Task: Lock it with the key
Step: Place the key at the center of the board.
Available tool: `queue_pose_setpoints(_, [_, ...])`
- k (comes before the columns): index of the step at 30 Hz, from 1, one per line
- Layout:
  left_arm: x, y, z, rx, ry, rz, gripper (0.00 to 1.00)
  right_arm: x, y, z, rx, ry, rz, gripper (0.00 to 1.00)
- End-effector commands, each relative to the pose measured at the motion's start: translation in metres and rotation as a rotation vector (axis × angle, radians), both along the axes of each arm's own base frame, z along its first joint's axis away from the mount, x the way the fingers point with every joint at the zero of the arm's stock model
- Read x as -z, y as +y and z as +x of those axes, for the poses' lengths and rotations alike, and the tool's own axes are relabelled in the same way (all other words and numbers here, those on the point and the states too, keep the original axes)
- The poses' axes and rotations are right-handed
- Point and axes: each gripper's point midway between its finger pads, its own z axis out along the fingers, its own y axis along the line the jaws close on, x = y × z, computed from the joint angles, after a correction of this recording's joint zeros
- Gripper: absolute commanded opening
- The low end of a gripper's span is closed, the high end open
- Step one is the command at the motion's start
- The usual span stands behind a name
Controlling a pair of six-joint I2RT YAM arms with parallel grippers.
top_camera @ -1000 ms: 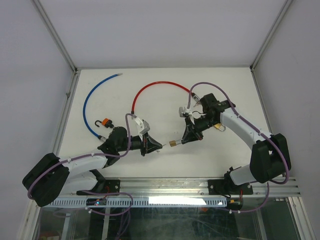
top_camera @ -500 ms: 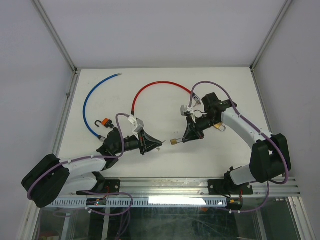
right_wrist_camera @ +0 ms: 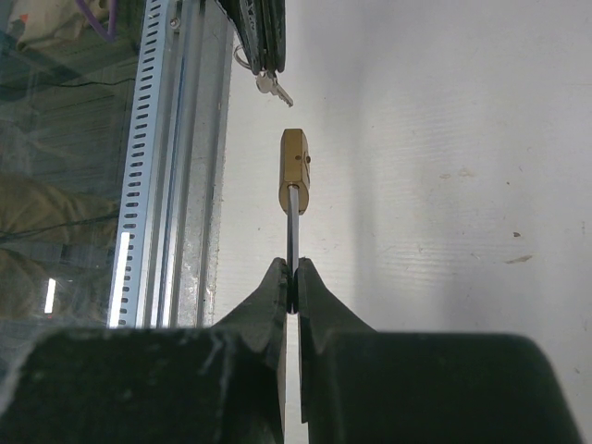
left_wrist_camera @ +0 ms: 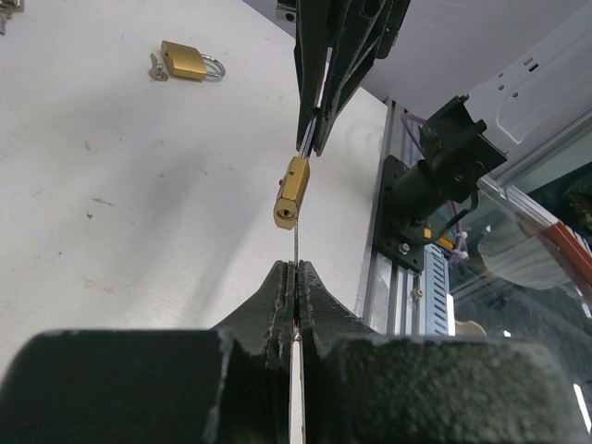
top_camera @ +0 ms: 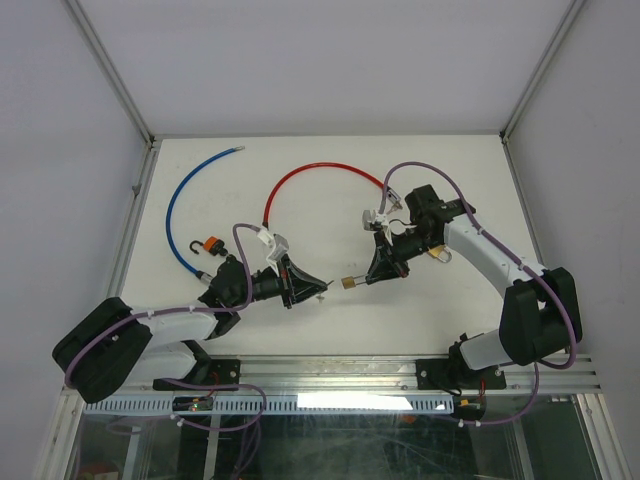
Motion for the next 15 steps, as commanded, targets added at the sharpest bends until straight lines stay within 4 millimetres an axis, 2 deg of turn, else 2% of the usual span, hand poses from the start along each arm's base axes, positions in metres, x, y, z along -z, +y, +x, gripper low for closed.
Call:
queue_pose_setpoints(1, [-0.025,-0.003,0.006,-0.007,-0.041,-0.075,0.00,-0.021,0.004,0.006,-0.001,-0.068,0.058,0.00])
queue_pose_setpoints(10, [-0.026,-0.004,0.007,-0.006,-0.034,-0.079,0.00,-0.019,0.003,0.010,0.016,-0.076,0.046,0.00])
queue_pose_setpoints(15, [-0.025,-0.005,0.008,-0.009,-0.024,-0.083,0.00,-0.016,0.000,0.023,0.068,-0.093,0.019,0.00])
